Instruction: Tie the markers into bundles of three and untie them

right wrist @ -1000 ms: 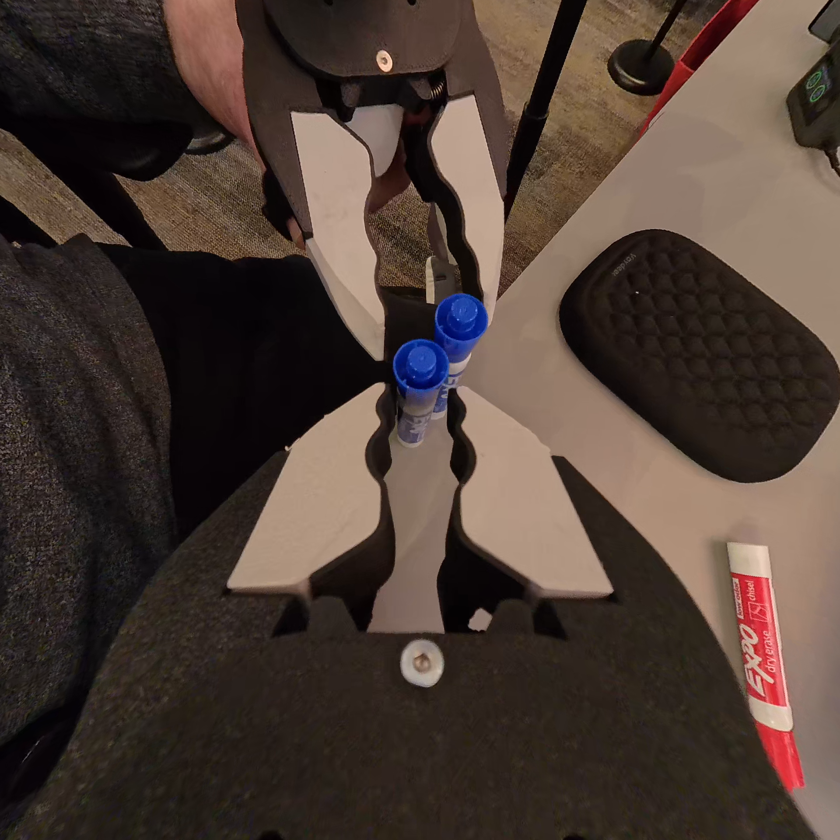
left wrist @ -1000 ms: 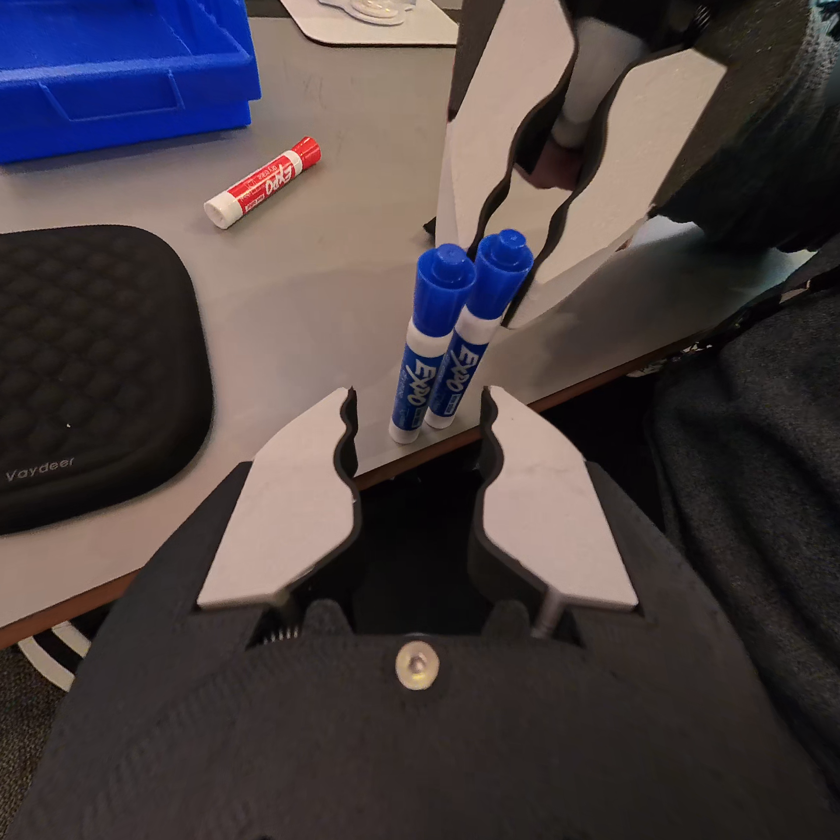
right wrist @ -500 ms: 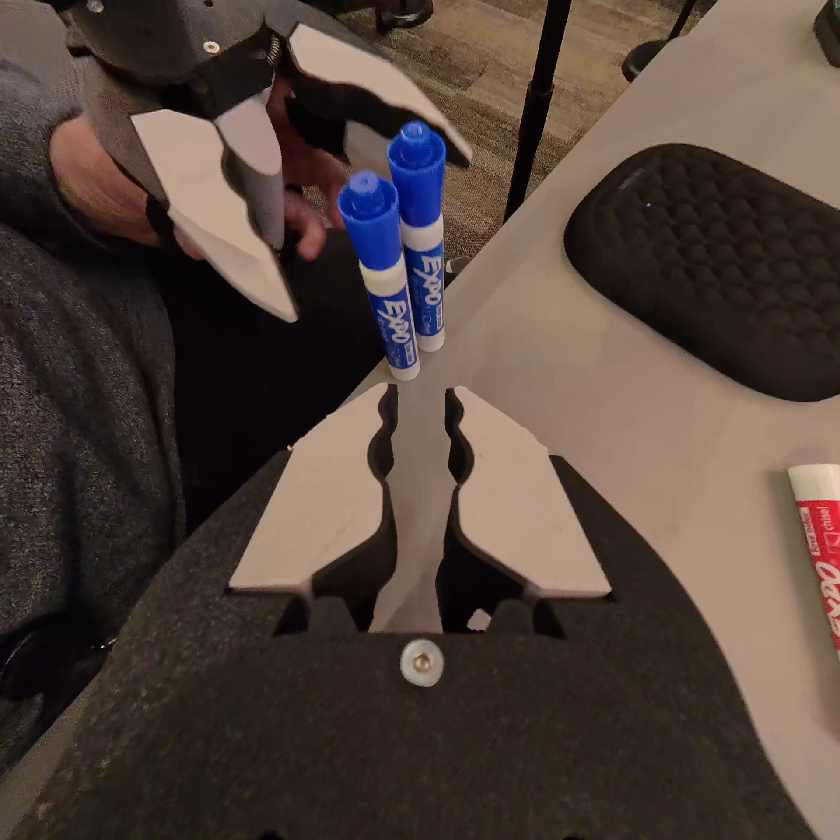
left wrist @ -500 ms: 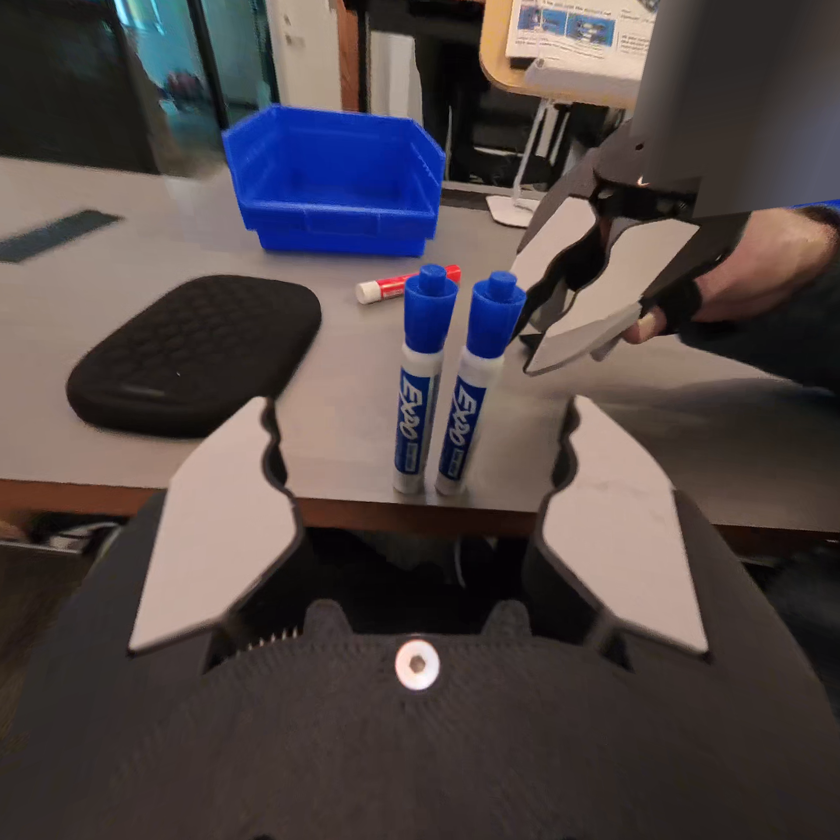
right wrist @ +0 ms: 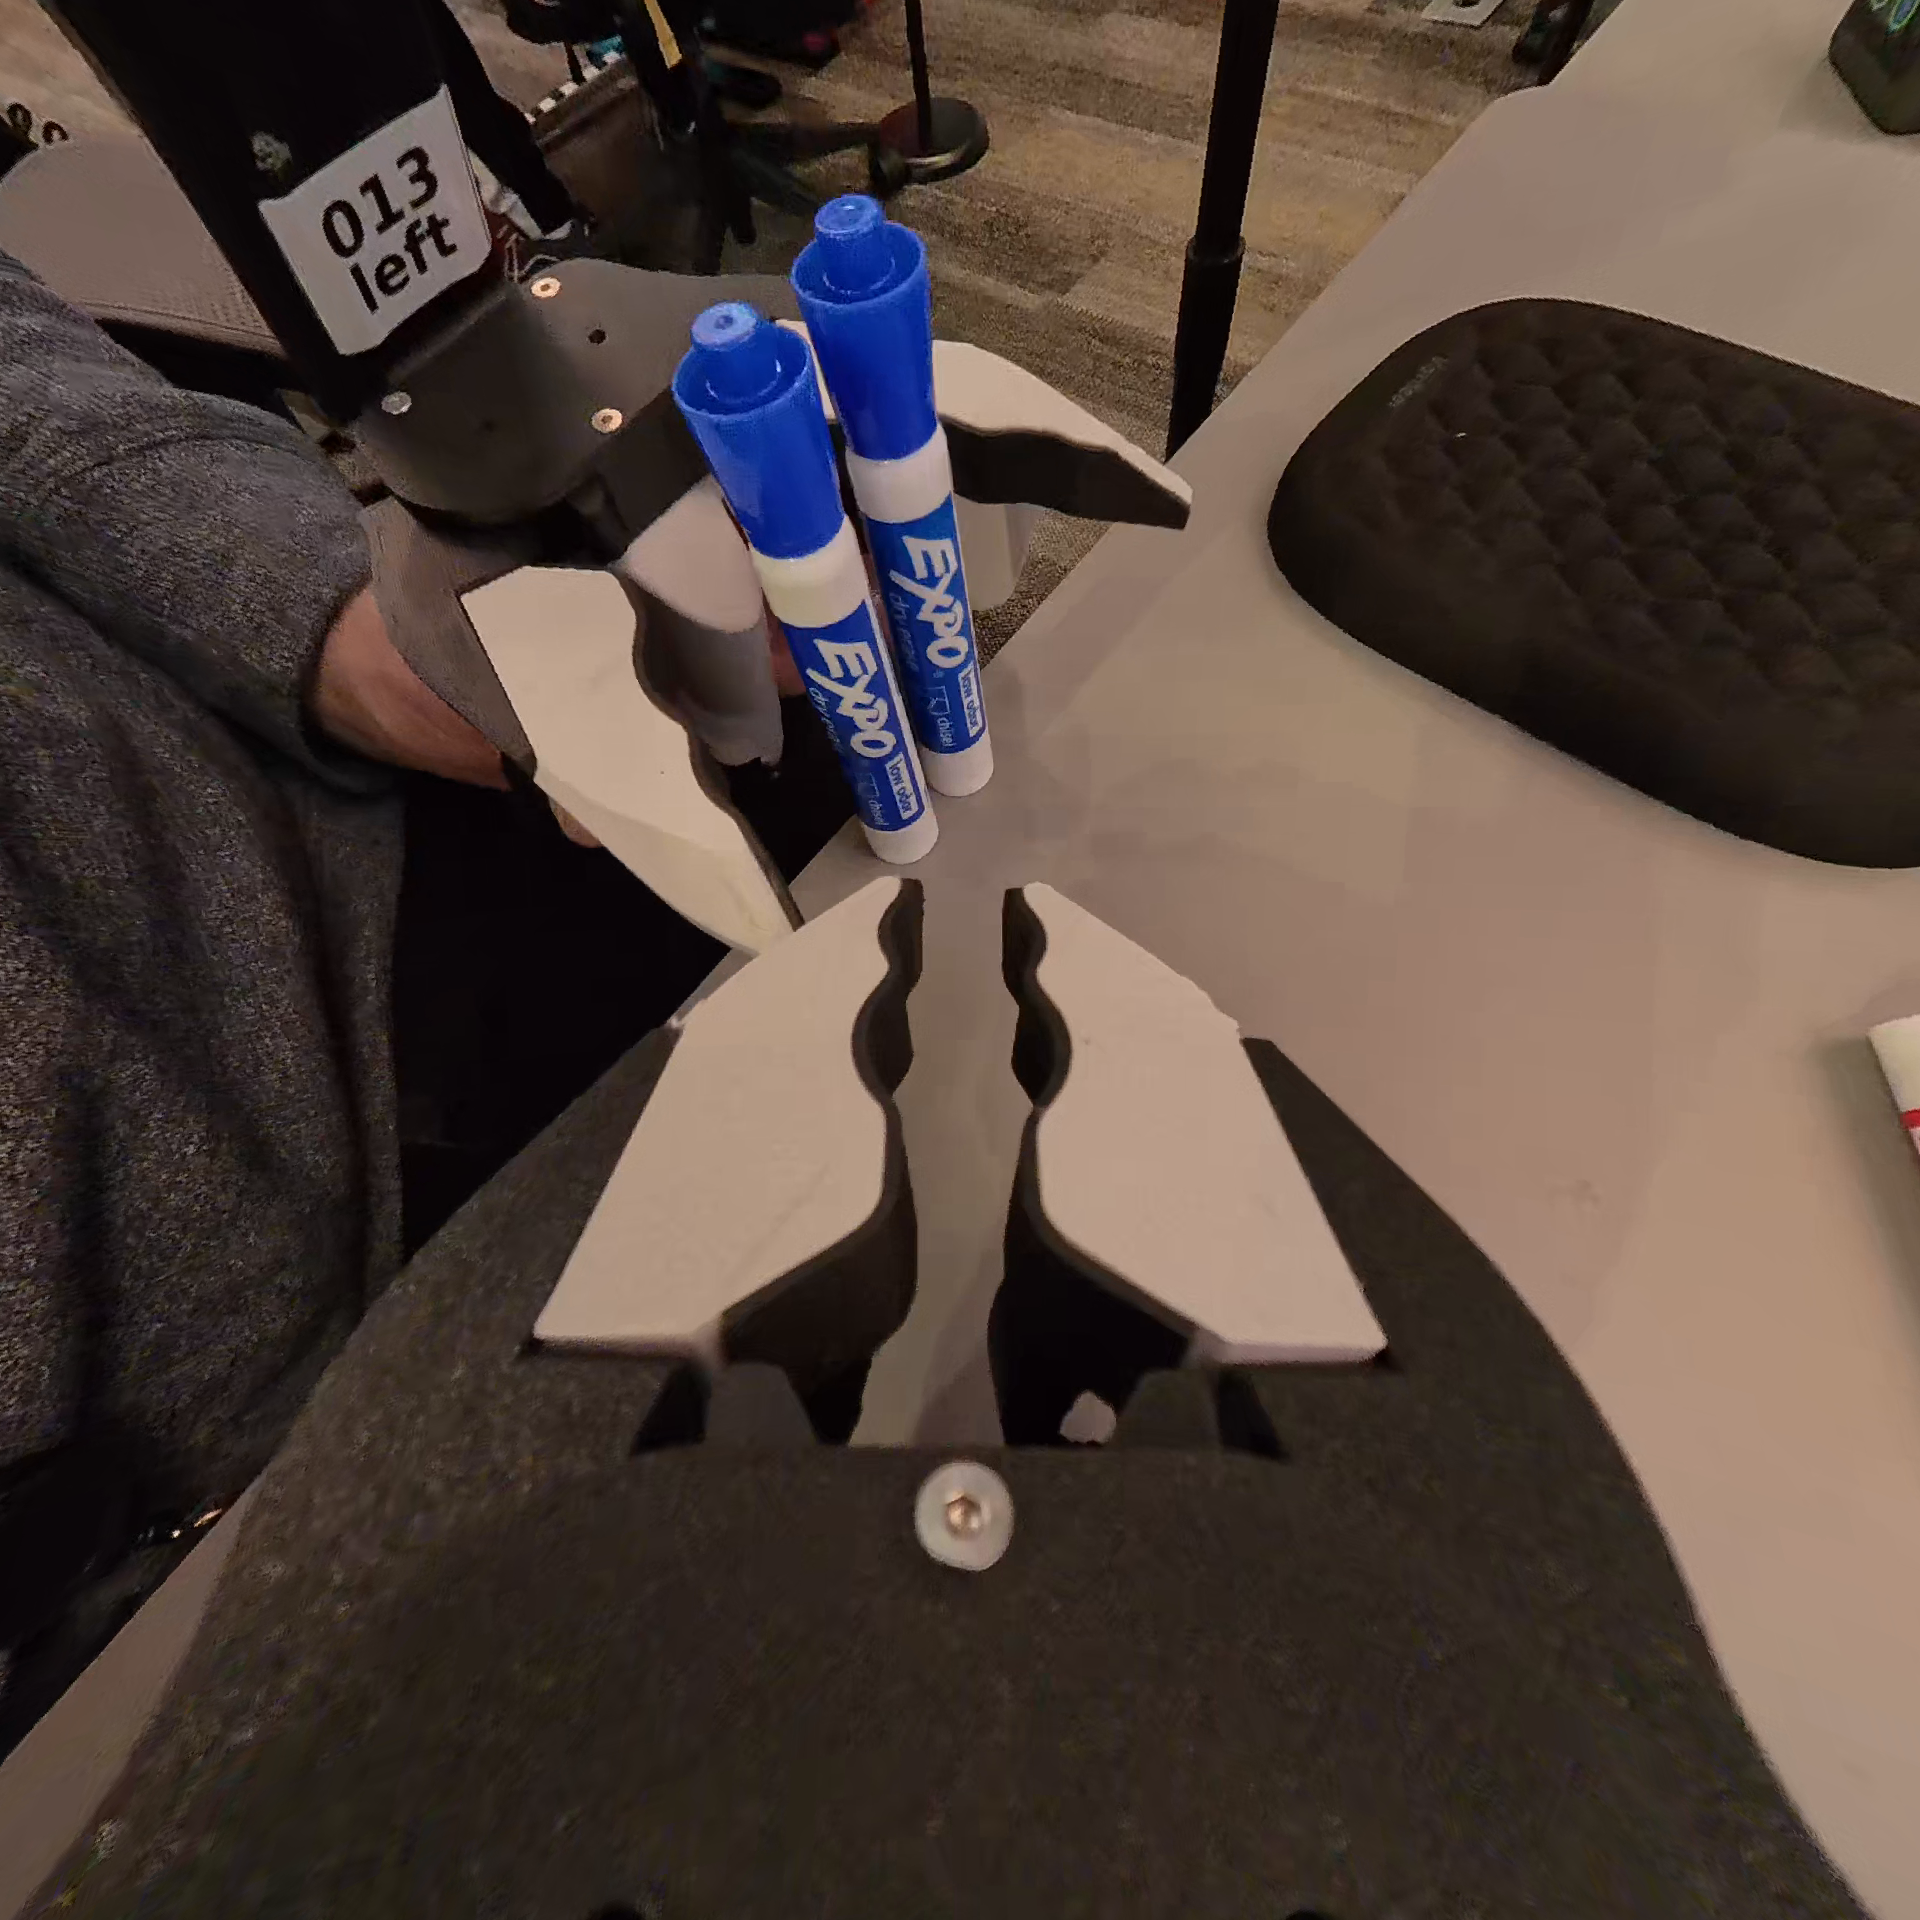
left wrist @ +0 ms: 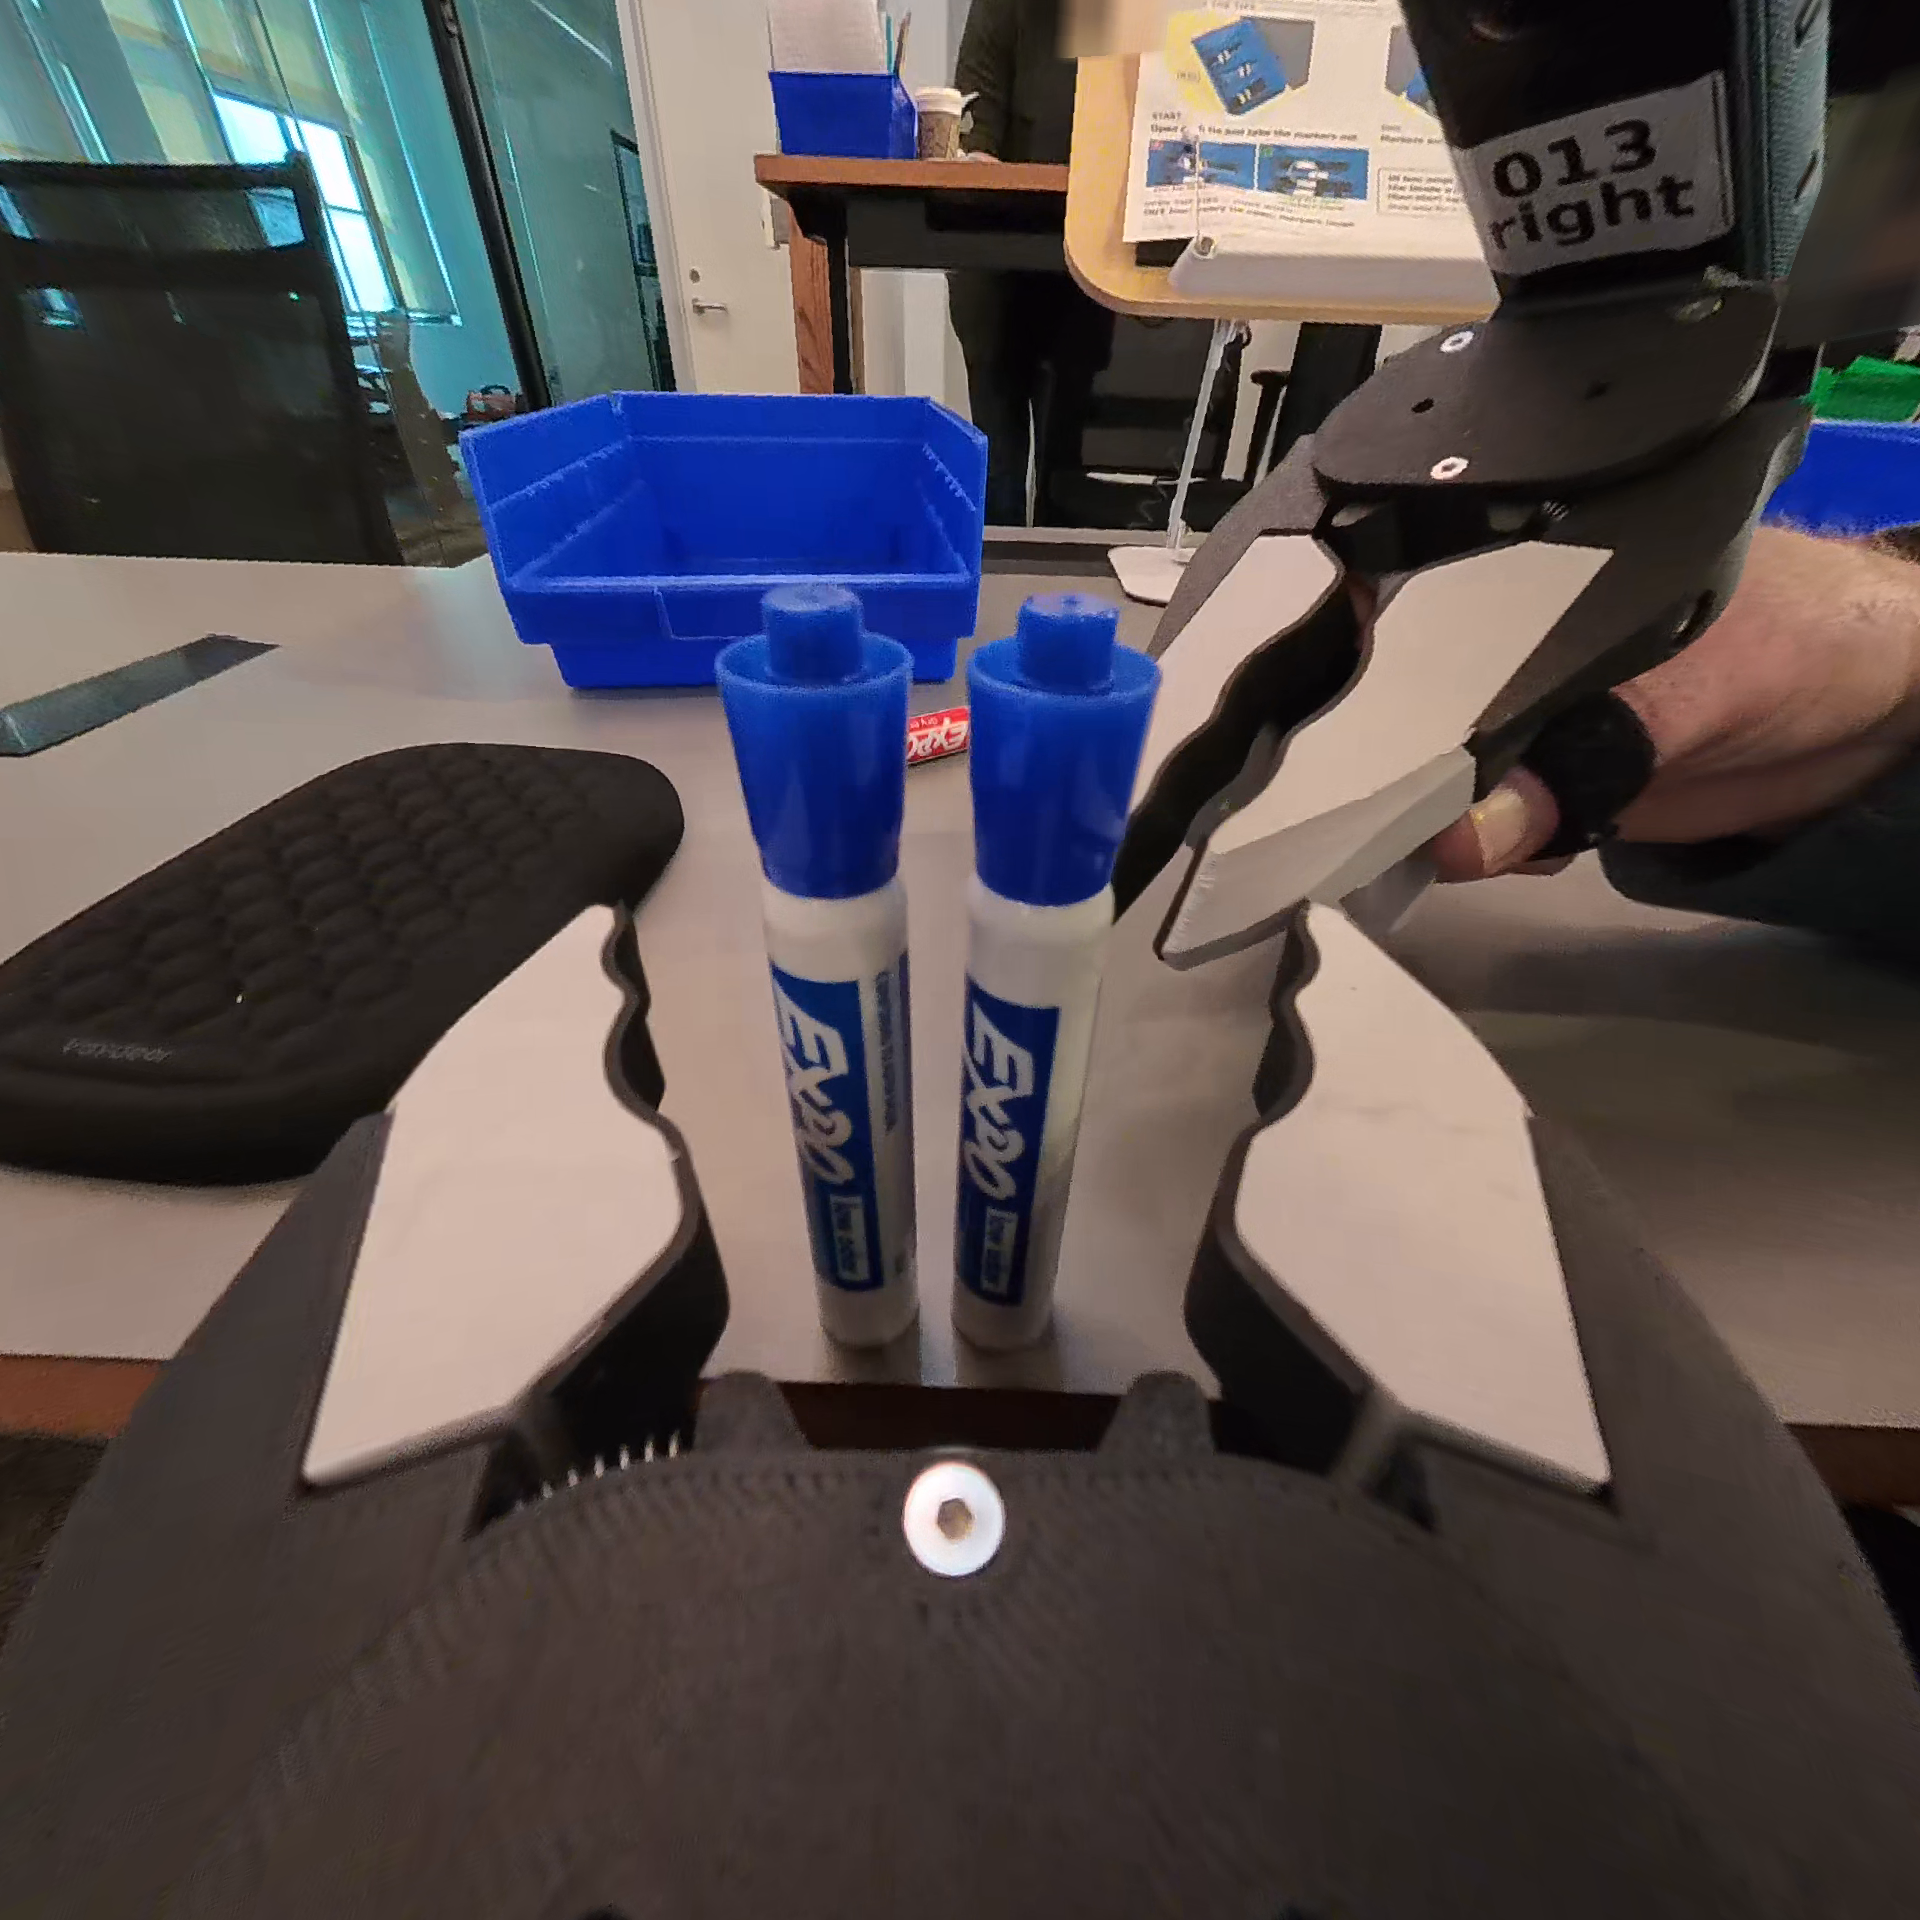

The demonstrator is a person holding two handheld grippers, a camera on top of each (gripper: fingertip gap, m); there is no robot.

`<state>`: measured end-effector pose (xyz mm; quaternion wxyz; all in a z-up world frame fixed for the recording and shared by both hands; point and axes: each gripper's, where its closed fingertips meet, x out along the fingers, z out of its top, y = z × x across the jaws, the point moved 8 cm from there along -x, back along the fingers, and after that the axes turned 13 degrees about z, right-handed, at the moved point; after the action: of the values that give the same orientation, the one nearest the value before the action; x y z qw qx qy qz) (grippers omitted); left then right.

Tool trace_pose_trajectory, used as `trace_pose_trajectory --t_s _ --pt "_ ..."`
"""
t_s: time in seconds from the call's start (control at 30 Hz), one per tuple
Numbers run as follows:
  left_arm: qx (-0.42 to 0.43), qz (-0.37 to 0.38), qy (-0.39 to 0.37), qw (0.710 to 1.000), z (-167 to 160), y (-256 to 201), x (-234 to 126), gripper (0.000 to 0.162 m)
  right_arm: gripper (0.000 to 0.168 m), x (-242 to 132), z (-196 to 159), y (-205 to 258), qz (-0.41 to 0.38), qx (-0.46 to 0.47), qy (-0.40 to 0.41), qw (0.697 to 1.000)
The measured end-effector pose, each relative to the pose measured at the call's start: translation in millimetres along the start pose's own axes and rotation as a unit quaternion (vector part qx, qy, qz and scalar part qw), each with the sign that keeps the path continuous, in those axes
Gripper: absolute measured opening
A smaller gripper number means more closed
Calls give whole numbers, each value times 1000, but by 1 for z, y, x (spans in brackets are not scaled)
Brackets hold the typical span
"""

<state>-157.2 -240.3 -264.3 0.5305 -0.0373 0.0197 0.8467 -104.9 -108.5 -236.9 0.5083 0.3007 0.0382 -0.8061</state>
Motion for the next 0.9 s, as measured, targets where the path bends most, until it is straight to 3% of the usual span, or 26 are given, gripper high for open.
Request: trace_pose_trajectory --t_s 0.23,0.9 --pt "-6 -6 -13 1000 -1 -4 3 93 13 -4 -2 -6 1 12 -14 1000" --pt "-9 10 -26 1000 -1 -1 9 70 13 -5 -7 -10 15 24 -18 999"
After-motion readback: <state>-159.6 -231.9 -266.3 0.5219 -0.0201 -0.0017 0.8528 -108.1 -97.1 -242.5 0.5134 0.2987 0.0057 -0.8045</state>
